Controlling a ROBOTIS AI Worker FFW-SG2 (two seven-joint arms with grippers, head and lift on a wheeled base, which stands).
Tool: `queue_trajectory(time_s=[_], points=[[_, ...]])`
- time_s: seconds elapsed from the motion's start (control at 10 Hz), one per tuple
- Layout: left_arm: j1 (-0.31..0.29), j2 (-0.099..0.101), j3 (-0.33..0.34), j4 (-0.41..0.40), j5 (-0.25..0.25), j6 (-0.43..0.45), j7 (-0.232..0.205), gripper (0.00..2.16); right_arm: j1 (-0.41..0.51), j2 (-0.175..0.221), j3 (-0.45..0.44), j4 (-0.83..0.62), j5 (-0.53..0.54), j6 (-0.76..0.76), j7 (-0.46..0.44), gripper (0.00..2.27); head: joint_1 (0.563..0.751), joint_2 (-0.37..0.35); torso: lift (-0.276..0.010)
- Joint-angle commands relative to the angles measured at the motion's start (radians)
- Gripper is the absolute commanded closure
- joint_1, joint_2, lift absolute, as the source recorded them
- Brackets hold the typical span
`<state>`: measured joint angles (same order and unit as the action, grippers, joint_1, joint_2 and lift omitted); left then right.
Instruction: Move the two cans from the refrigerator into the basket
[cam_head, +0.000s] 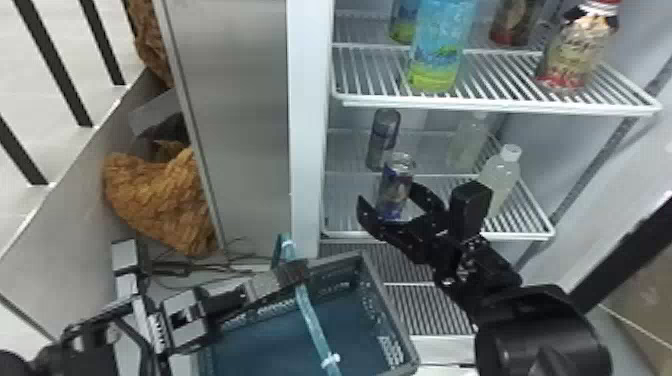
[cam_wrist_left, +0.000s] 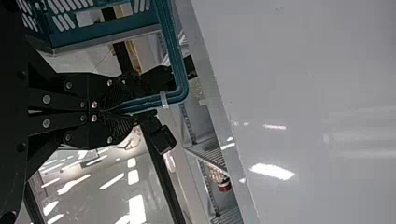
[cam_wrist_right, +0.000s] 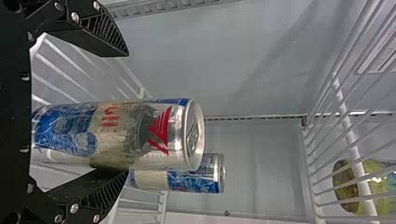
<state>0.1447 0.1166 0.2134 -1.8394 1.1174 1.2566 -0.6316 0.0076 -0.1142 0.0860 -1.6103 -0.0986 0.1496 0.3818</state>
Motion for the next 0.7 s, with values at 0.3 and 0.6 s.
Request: queue_trajectory(time_s=[0.3,0.6], points=[[-0.002,0.002,0.000,0.000,0.001,0.000,0.001,1.21,-0.022,-0.001,-0.004,0.031,0.003,0.002,-0.007,0.61,0.695,-0.088,-0.219],[-0.002,0.003,-0.002,0.002,0.003,0.000,0.001,1.21,-0.017,-0.002,-0.012,0.019,0.017,0.010,-0.015,1.29,0.695,-0.094,-0.219]])
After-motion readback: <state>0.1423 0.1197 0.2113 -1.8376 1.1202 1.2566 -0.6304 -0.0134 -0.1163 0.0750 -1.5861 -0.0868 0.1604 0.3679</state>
